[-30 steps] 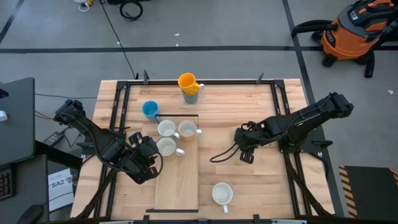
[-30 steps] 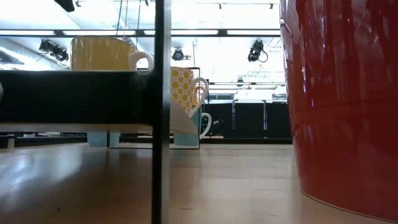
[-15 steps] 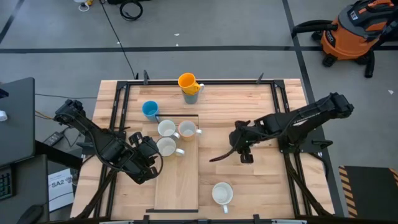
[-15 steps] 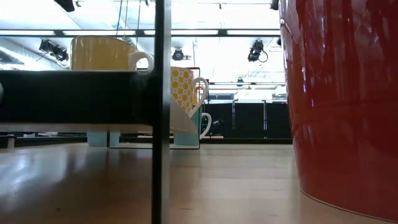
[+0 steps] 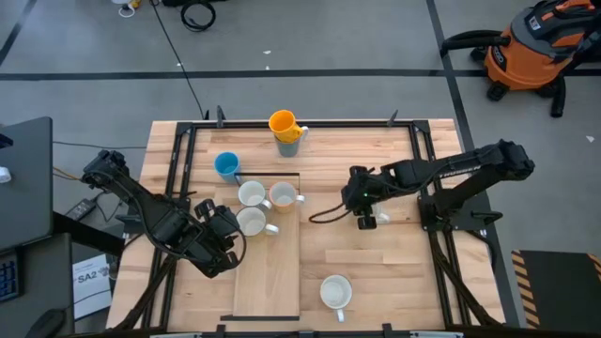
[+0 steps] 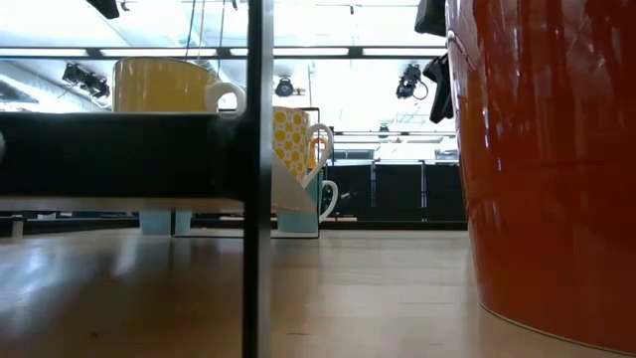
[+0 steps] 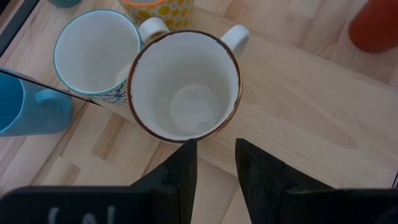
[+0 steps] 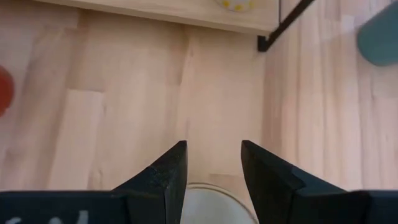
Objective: Place coffee mugs
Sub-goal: Put the light green mug on the shelf
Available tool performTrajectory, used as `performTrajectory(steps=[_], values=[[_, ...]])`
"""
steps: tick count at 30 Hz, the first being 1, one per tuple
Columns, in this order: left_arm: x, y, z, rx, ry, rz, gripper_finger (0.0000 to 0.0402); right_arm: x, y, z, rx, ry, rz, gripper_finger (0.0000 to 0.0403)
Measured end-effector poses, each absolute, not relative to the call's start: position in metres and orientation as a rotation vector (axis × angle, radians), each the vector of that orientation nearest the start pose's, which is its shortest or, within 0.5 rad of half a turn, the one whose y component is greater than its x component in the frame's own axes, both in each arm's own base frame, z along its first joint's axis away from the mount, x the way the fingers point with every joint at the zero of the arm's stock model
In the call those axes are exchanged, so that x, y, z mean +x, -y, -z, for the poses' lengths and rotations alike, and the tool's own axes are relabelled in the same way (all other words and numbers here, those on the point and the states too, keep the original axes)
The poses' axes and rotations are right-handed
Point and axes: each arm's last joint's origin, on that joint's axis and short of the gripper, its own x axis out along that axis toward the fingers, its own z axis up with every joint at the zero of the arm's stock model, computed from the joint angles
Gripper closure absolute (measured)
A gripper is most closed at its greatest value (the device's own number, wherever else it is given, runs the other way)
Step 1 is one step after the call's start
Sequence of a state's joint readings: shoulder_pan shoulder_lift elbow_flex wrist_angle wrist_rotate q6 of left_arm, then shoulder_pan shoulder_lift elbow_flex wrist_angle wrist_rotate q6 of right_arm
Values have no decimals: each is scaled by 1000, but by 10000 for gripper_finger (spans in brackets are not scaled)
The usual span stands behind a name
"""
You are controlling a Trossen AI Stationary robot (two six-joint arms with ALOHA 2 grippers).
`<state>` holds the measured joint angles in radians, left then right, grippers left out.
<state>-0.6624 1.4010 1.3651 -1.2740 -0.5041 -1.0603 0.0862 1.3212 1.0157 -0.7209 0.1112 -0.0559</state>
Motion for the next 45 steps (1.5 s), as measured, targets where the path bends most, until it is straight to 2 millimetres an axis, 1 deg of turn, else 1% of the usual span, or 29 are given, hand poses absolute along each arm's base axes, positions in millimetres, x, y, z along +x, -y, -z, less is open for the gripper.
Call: performTrajectory(steps=[6,10,16,20,22,26,31,35,40,45], values=[[203,141,-325,-232,-990,-427,285,249,-9,-261,-160,-1076,13,246],[203,140,-325,-233,-990,-427,285,235,-4,-267,-155,-1109,28,245],[203,140,-325,-233,-989,-427,285,215,3,-281,-137,-1108,55,245],[203,141,-325,-233,-989,-427,285,207,8,-282,-101,-1137,89,245],[203,141,-325,-233,-989,-427,285,206,10,-281,-87,-1156,101,245],[203,141,-325,-233,-989,-427,285,210,13,-276,-79,-1179,111,245],[203,141,-325,-236,-987,-426,285,213,14,-258,-67,-1248,105,246],[203,141,-325,-237,-986,-424,285,214,14,-249,-54,-1272,89,246],[204,141,-325,-238,-985,-424,285,215,14,-247,-55,-1269,90,246],[204,141,-325,-237,-985,-424,285,216,14,-247,-15,-1264,119,246]])
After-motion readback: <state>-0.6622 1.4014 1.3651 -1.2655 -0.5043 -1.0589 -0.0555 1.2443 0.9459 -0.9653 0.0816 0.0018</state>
